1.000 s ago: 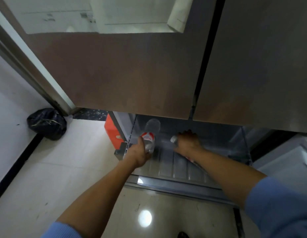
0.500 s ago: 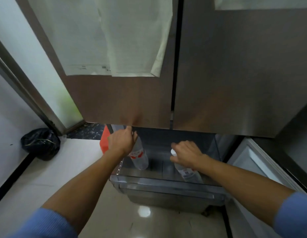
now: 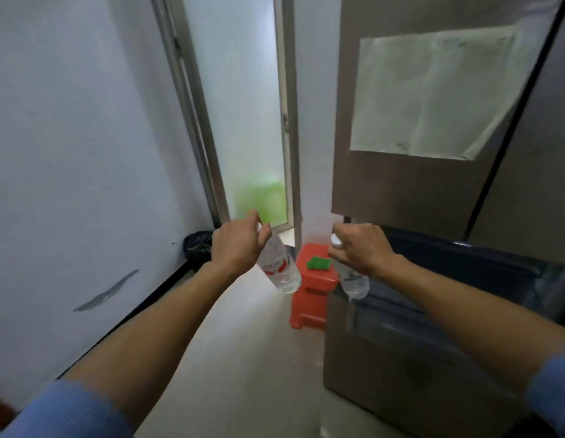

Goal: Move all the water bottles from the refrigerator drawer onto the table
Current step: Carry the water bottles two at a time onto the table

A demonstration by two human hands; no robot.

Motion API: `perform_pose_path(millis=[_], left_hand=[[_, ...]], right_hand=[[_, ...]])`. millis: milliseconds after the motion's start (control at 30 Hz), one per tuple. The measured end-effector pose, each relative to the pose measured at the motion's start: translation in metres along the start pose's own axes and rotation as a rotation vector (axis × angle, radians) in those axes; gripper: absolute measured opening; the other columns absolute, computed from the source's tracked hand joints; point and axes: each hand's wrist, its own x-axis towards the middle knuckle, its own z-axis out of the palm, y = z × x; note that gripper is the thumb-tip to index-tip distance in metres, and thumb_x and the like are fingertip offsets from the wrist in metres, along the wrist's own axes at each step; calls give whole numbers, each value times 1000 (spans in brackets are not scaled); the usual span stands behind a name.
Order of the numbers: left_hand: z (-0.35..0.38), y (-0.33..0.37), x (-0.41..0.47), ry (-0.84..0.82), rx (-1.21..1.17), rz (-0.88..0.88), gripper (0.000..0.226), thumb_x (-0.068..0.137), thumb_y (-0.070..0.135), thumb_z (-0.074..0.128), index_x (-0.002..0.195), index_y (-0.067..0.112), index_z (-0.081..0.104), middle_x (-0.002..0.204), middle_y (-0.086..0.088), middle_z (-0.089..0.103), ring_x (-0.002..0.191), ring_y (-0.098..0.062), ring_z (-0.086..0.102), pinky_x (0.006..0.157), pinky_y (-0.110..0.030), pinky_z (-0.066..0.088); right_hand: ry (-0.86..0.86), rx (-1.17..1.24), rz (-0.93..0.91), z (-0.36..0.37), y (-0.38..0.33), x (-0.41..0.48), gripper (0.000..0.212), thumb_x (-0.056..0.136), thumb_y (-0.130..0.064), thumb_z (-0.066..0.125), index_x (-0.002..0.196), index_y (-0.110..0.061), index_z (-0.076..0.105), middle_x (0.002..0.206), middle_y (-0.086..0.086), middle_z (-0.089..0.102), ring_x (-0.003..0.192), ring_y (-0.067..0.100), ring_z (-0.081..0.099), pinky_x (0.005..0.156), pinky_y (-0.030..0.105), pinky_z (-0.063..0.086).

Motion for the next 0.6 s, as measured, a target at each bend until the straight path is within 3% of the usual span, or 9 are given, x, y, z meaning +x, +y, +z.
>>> perform_pose_path(millis=[233,400,600], left_hand=[[-79,-183,-124,-95,259,-246,36,98,45,34,103,14,53,93,-9,68,83,-31,62,67,-37,44],[-125,-302,-225,-112,374,-517,36,99,44,35,111,15,53,98,-9,68,90,-31,63,65,-34,35],[-172,-430,-330,-159,448,-815,33,99,48,34,101,21,52,79,4,59,68,-13,56,66,-30,48]], right_hand=[[-35,101,-171,41,-206,49,36,87,-48,52,92,-12,53,92,17,68,83,37,63,65,37,42],[-87,208,-427,77,-363,79,34,89,-51,50,88,-16,48,90,9,68,76,28,63,61,31,39],[-156,348,-694,134,-558,121,39,90,-53,50,99,-15,54,96,7,69,79,26,64,65,32,47]])
